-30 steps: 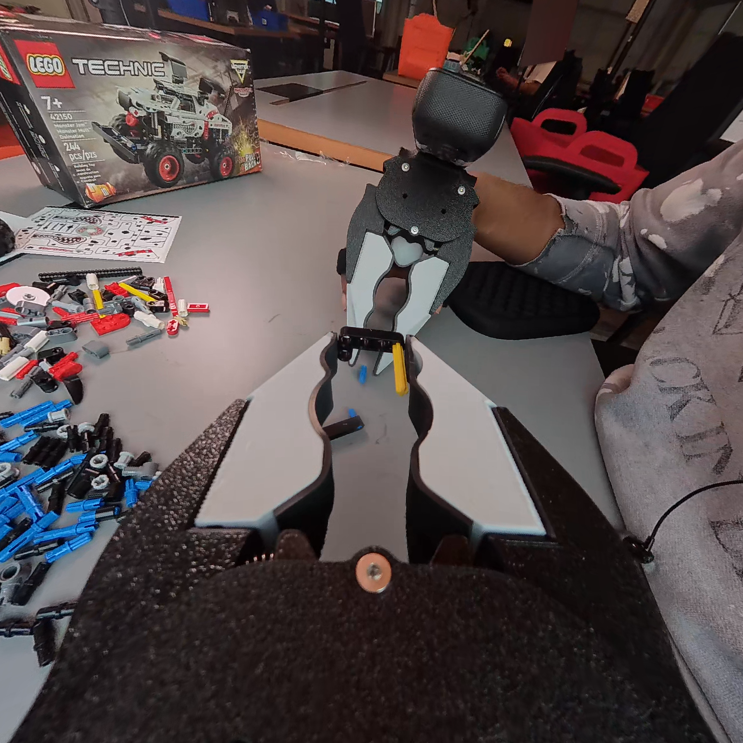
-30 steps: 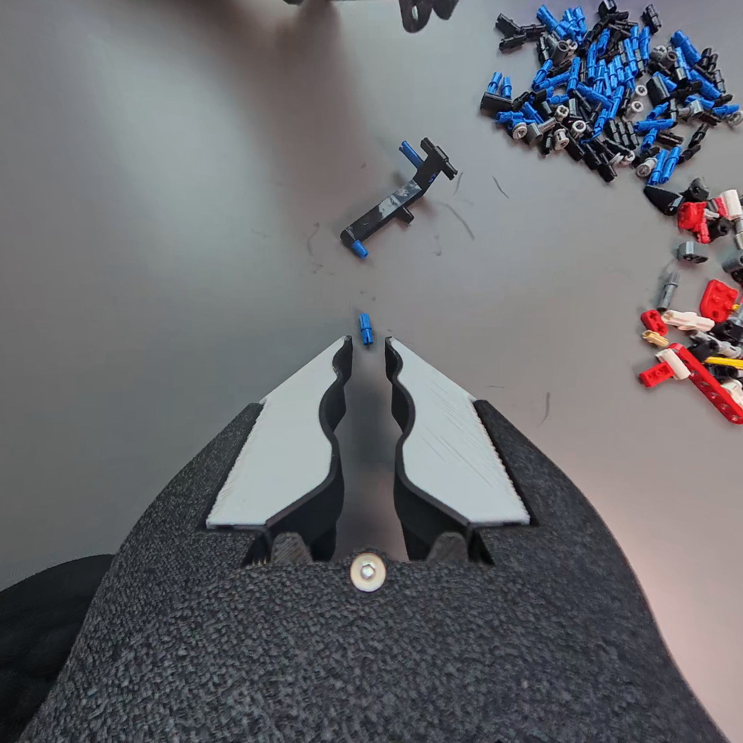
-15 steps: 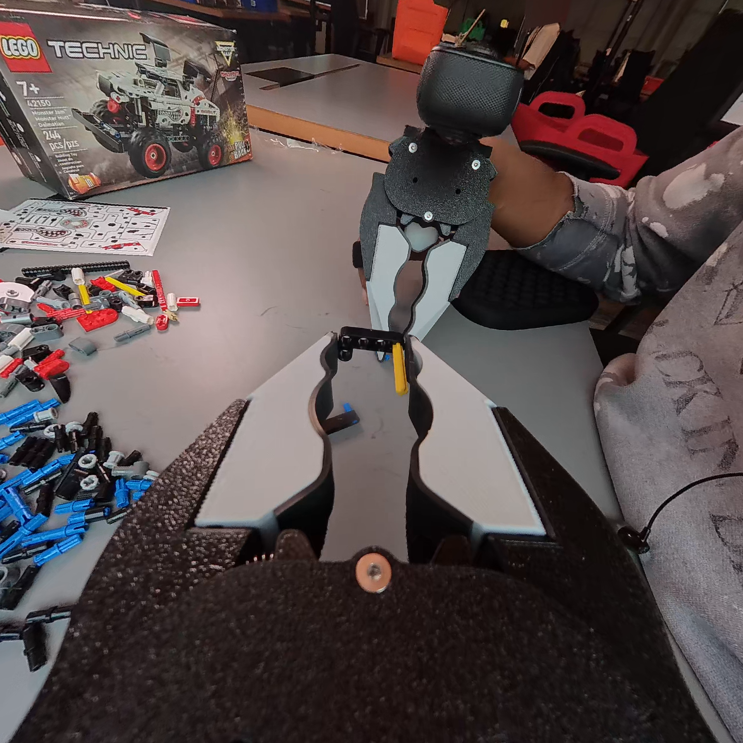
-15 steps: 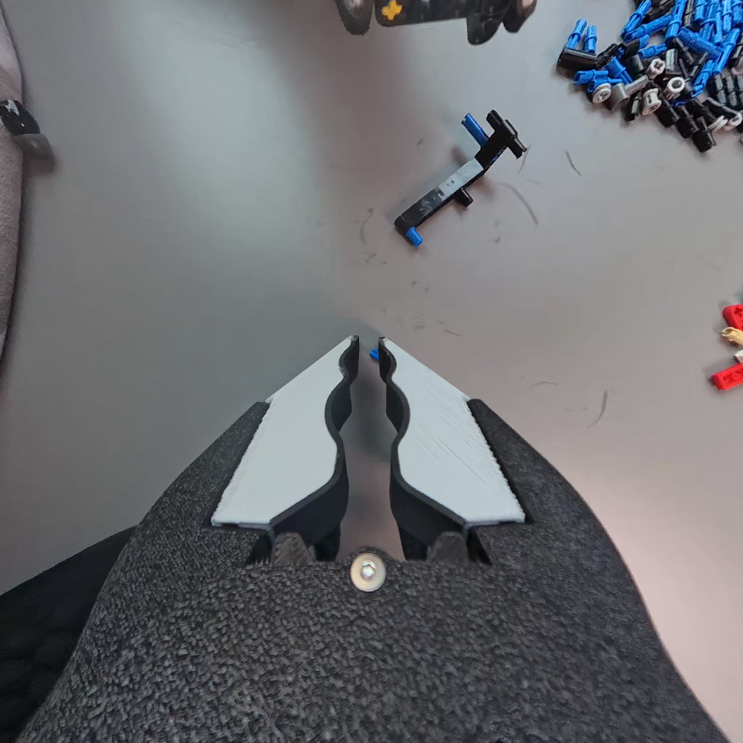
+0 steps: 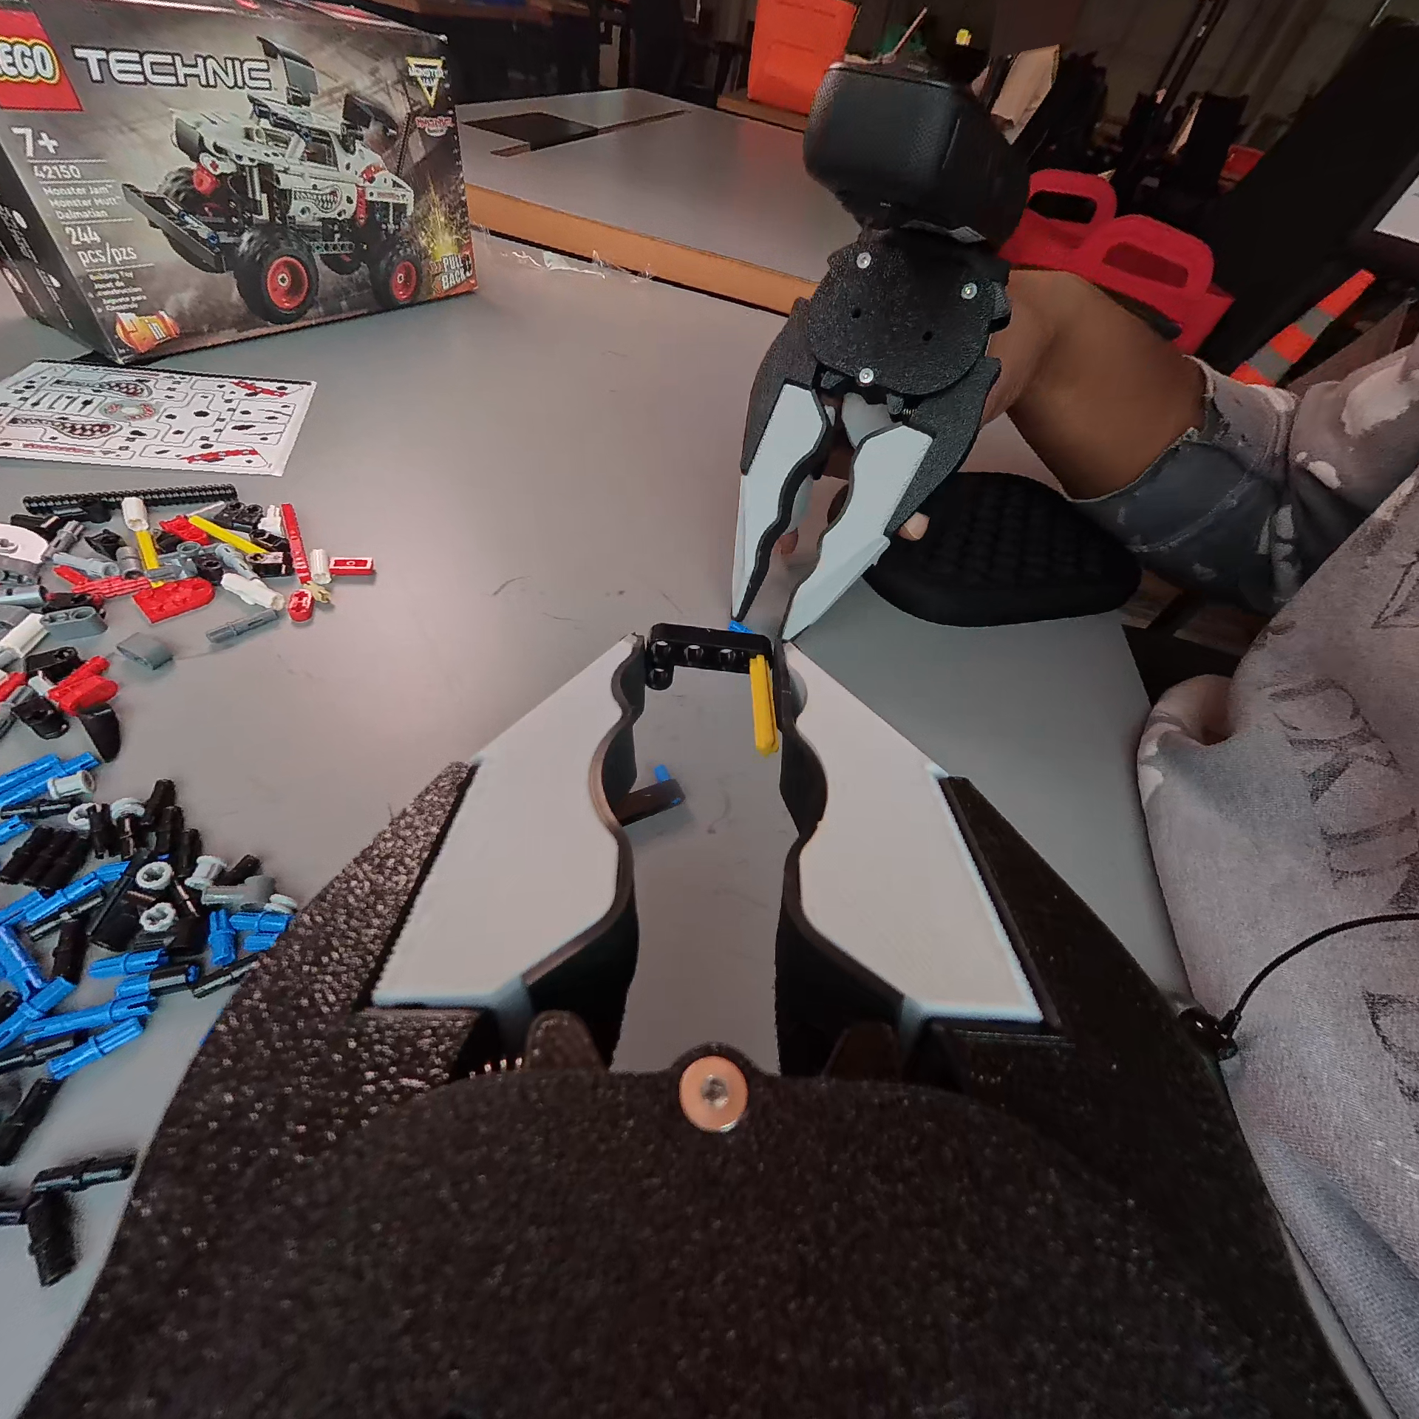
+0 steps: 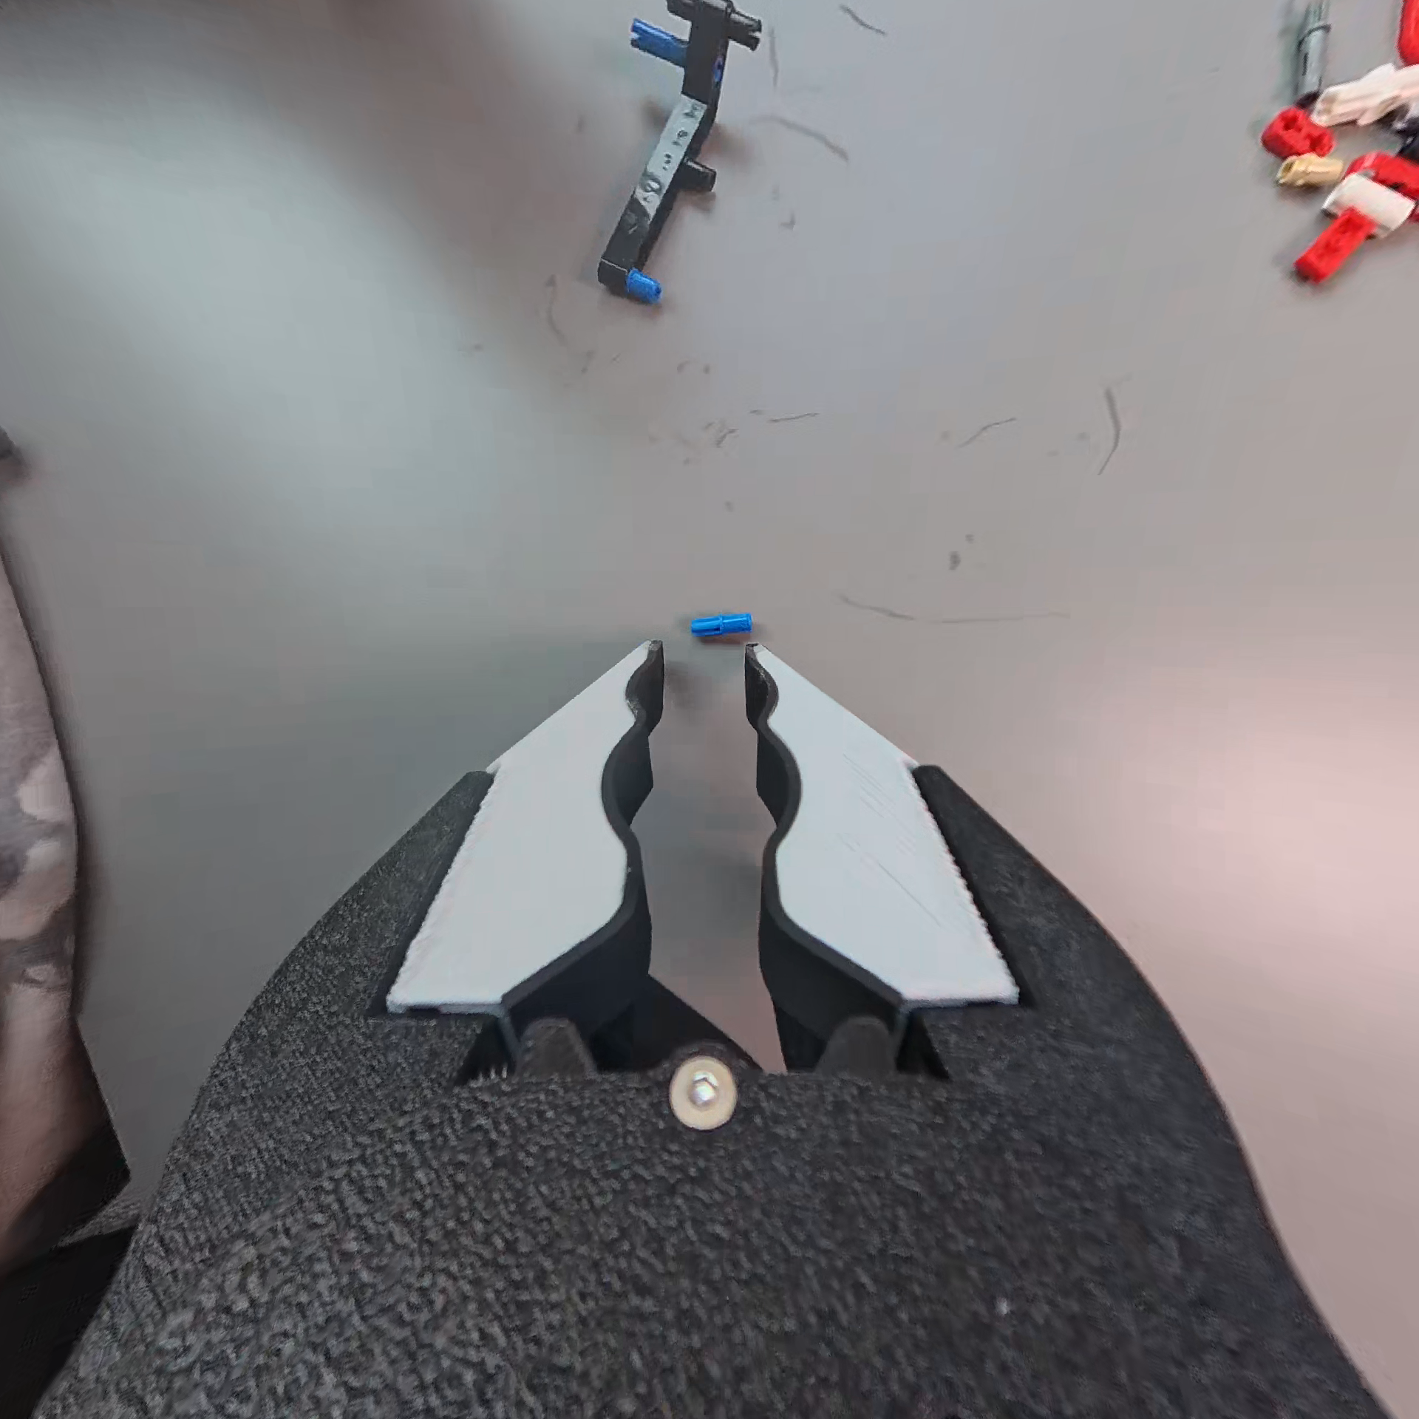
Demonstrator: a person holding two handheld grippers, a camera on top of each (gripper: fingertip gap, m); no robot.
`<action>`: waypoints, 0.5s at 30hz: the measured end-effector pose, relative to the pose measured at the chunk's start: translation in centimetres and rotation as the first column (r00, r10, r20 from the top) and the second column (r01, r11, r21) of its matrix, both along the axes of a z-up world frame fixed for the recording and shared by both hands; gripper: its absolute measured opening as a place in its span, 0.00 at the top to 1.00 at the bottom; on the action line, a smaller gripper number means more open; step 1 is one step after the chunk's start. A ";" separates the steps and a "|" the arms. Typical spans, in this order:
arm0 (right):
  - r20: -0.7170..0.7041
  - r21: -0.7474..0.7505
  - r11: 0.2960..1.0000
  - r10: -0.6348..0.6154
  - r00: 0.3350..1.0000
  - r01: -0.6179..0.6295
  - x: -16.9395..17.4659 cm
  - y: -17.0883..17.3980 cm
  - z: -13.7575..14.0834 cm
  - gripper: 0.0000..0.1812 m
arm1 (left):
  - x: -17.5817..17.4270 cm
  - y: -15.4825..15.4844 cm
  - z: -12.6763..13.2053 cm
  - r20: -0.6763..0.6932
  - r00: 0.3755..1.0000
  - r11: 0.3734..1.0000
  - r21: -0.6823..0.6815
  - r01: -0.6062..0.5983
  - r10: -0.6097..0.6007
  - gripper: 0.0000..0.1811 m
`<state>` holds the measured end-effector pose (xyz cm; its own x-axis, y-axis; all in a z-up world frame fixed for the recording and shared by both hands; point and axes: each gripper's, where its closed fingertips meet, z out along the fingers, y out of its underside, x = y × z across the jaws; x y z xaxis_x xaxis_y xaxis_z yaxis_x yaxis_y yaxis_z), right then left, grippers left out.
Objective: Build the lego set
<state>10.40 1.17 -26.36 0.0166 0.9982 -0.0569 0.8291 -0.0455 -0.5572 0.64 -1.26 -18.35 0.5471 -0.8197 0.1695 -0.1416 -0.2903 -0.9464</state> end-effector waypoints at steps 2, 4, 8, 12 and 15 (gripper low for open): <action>-0.015 -0.012 1.000 -0.024 1.000 0.024 -0.4 0.0 -0.1 0.90 | 0.1 -0.1 -0.1 -0.004 1.000 1.000 0.000 0.003 -0.003 0.82; -0.010 -0.008 1.000 -0.021 1.000 0.021 -0.5 0.1 -0.2 0.91 | 0.1 -0.1 -0.1 -0.009 1.000 1.000 0.003 0.004 -0.004 0.82; 0.011 0.049 0.997 0.053 0.999 -0.054 -1.0 0.4 -0.3 0.95 | 0.1 -0.2 0.0 -0.010 1.000 1.000 0.004 0.005 -0.005 0.82; 0.000 0.089 0.979 0.186 0.983 -0.185 -1.6 0.4 -0.3 0.96 | 0.2 -0.3 -0.1 -0.019 1.000 1.000 0.005 0.009 -0.009 0.82; -0.056 0.124 0.953 0.284 0.957 -0.275 -1.6 0.3 -0.2 0.96 | 0.3 -0.4 -0.2 -0.025 1.000 1.000 0.007 0.014 -0.014 0.82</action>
